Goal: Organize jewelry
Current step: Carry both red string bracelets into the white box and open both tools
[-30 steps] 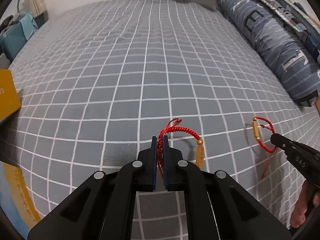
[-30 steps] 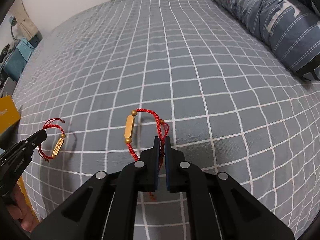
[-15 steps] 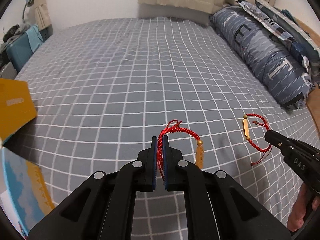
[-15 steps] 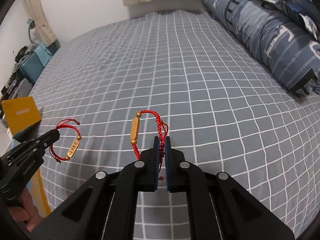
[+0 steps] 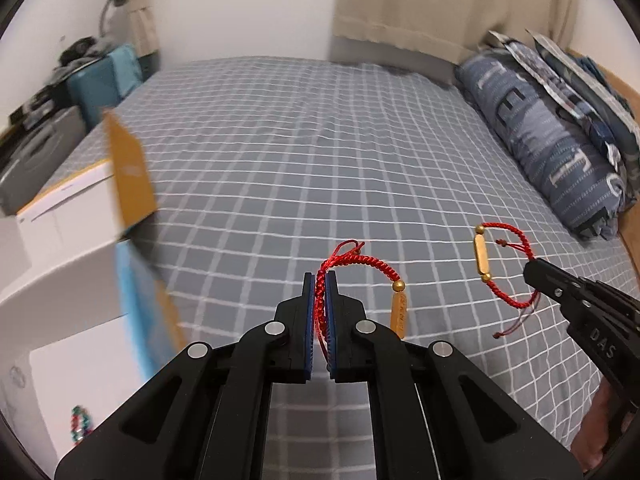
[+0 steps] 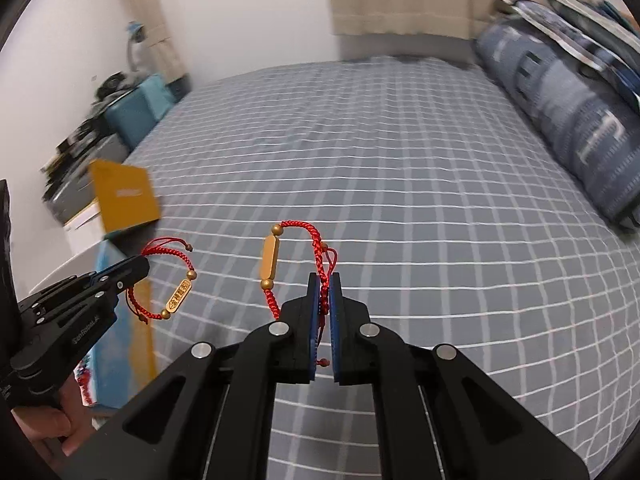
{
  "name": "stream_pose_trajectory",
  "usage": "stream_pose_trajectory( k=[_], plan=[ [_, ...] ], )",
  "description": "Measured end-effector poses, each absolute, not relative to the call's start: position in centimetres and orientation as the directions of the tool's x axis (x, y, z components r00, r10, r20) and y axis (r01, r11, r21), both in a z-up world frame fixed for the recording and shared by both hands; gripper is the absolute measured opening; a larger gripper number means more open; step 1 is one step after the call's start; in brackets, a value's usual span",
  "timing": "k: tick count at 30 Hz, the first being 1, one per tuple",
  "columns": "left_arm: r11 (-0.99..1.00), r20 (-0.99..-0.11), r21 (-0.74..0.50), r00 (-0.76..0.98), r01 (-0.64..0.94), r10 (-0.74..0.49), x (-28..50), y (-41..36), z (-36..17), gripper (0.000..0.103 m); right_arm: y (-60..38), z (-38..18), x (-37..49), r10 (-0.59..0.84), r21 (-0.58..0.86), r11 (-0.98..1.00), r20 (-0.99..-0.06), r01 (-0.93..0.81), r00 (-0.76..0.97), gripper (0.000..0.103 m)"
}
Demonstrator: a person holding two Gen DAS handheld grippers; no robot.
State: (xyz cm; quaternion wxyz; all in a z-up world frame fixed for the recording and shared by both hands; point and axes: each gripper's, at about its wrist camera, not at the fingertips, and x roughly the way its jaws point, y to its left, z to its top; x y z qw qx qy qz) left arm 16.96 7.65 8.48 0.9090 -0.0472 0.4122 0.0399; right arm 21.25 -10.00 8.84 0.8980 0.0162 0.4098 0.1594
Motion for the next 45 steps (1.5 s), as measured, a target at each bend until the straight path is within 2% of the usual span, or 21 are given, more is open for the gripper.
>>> stream_pose_trajectory(
  k=[11,17,29,36,45],
  plan=[
    [0.943,-0.714,-0.054,0.673,-0.329,0.194,6.9,20.6,12.3,0.004,3.7,11.4,16.5,0.495,0.189,0.825,-0.698,-0.532,0.518,0.004],
    [0.9,-0.732,-0.047,0.628,-0.433,0.264,3.4,25.9,11.5,0.004,11.7,10.4,13.7,0.548,0.181,0.744,-0.716,-0.643,0.432,0.004],
    [0.838,-0.796,-0.047,0.527,-0.543,0.297,-1.0,31.6,7.2,0.005,19.2,4.8,11.3,0.494,0.15,0.693,-0.811,-0.705,0.313,0.004],
    [0.833,-0.837,-0.033,0.471,-0.552,0.279,-1.1,32.5,4.8,0.005,21.0,1.8,11.4,0.418,0.123,0.711,-0.866,-0.692,0.275,0.004],
    [0.832,-0.861,-0.013,0.43,-0.555,0.274,-0.5,33.1,3.4,0.008,21.6,0.5,11.5,0.384,0.115,0.714,-0.889,-0.691,0.249,0.005]
  ],
)
